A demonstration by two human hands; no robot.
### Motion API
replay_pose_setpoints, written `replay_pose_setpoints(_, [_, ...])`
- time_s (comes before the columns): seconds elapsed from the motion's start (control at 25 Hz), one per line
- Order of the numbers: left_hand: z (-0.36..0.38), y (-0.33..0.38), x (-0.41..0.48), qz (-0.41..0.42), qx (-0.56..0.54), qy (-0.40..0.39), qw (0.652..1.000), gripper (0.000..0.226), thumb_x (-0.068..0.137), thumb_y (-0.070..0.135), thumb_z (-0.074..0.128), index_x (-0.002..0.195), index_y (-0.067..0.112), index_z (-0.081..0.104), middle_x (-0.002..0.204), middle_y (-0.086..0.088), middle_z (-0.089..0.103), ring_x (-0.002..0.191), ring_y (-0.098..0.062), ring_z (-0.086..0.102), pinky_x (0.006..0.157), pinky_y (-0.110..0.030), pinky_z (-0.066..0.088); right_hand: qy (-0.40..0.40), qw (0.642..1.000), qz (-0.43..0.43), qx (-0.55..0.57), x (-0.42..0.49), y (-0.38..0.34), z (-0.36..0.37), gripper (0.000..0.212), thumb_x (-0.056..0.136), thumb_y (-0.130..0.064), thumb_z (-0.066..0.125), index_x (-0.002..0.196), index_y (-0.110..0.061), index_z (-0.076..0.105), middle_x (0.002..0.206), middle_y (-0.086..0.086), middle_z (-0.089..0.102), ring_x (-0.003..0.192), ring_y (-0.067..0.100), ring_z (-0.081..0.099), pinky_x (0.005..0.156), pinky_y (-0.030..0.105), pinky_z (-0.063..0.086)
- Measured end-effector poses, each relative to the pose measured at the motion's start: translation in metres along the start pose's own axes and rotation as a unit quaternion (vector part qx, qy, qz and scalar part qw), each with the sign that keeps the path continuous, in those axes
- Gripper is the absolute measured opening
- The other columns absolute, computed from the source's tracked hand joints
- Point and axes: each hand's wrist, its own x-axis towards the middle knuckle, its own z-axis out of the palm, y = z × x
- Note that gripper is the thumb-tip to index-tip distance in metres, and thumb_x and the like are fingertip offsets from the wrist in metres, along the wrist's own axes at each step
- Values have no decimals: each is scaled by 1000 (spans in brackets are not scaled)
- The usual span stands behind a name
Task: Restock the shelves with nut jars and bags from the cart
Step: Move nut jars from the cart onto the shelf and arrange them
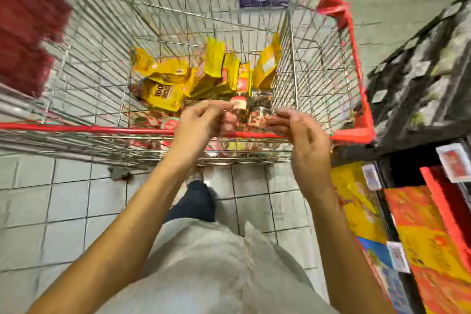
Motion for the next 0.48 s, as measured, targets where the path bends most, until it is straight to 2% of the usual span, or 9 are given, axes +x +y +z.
replay_pose_setpoints(0.12, [-48, 28, 57, -11, 12, 24, 1000, 26, 95, 5, 43, 80, 13, 62, 60, 5, 65, 48, -3, 58, 48, -11, 45, -51, 998, 33, -10, 58, 3, 75, 23, 94, -25, 39, 92, -23, 61, 87, 3, 68, 87, 21, 65, 84, 36, 51])
replay_pose_setpoints(0.2, [-88, 44, 96, -32, 46, 36, 998, 25, 96, 7, 43, 81, 14, 63, 65, 2, 65, 52, -5, 59, 54, -15, 46, -84, 994, 69, -3, 93, 10, 121, 23, 98, -16, 40, 92, -21, 61, 90, 6, 67, 89, 22, 64, 85, 36, 51])
replay_pose_setpoints(0.28, [-128, 53, 139, -59, 47, 61, 995, 27, 95, 6, 42, 80, 14, 62, 63, 3, 65, 50, -3, 58, 57, -16, 46, -104, 988, 115, -8, 130, 23, 158, 24, 99, -13, 40, 92, -21, 61, 89, 3, 66, 88, 19, 63, 85, 34, 51])
replay_pose_setpoints(0.4, [-174, 50, 204, -122, 63, 97, 986, 26, 94, 7, 42, 78, 14, 61, 51, 8, 64, 46, -1, 59, 54, -15, 44, -119, 968, 203, -88, 172, 61, 192, 26, 99, -14, 42, 84, -21, 61, 88, 6, 65, 85, 22, 61, 83, 37, 48])
replay_pose_setpoints(0.48, [-200, 26, 243, -183, 96, 97, 974, 23, 94, 12, 44, 78, 14, 59, 52, 6, 63, 47, -4, 59, 49, -15, 46, -166, 935, 242, -200, 191, 103, 204, 30, 98, -13, 41, 80, -8, 64, 87, 16, 66, 84, 32, 60, 82, 41, 45])
